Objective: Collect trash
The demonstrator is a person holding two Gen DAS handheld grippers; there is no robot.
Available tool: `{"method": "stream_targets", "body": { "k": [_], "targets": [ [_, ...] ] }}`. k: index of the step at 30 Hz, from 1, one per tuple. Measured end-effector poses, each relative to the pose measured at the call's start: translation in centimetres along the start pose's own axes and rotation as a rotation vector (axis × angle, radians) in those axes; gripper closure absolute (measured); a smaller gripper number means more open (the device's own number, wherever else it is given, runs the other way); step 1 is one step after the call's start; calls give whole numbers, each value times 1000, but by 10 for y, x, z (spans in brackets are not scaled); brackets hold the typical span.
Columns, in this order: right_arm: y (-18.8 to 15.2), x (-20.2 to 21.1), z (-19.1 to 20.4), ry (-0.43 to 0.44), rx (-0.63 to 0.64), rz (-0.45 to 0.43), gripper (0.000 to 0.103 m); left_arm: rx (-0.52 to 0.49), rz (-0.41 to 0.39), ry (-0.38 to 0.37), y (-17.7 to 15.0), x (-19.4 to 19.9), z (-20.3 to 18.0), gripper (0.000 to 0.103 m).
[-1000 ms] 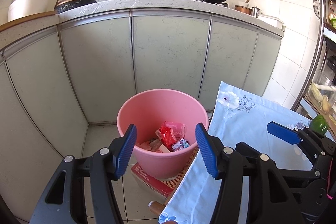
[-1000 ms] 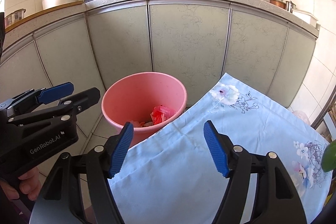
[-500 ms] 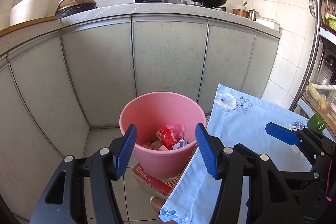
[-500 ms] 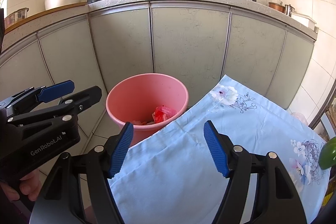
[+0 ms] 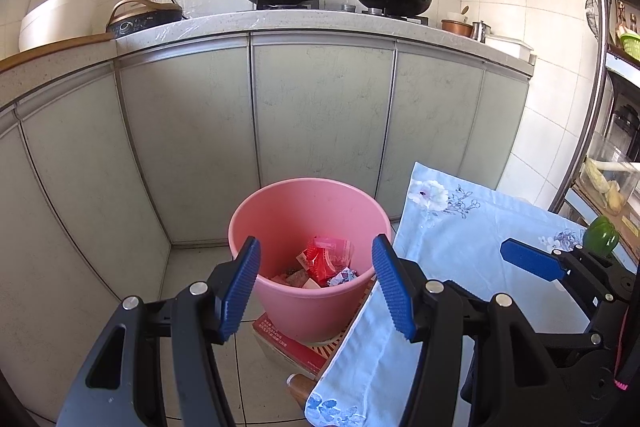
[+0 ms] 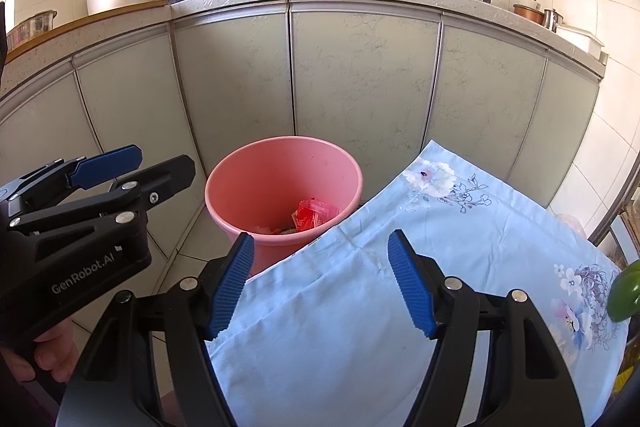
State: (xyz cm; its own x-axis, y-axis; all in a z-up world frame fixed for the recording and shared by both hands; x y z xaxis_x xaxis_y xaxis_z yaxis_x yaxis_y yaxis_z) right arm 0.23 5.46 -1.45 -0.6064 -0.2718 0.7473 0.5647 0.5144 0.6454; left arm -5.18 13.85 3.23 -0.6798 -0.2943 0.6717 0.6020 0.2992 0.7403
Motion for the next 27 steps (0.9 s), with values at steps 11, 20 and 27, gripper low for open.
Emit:
{"method": "stream_targets", "body": {
  "k": [11,20,27],
  "targets": [
    [1,-4,2,0,5,13,33,0,10,-3,1,-5,2,46],
    [0,-9,3,1,2,25,33,2,14,-3,2,-9,3,46],
    [-3,-14,3,1,1,40,33,8,31,-3,0,-17,4,46]
  ]
}}
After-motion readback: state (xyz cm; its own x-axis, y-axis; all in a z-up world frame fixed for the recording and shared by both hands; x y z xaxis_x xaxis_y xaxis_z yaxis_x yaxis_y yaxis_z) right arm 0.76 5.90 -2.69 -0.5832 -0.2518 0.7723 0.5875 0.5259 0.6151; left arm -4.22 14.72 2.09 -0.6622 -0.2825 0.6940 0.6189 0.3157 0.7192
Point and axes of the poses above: each gripper's, at about its wrist camera, not at the fingertips, and x roughly against the way its jaws point, z to its left, y to its top, the point moved 2 cm from there along -x, roughly the way its jaws point, and after that the axes turned 8 degrees about z, right-handed, at the moved point
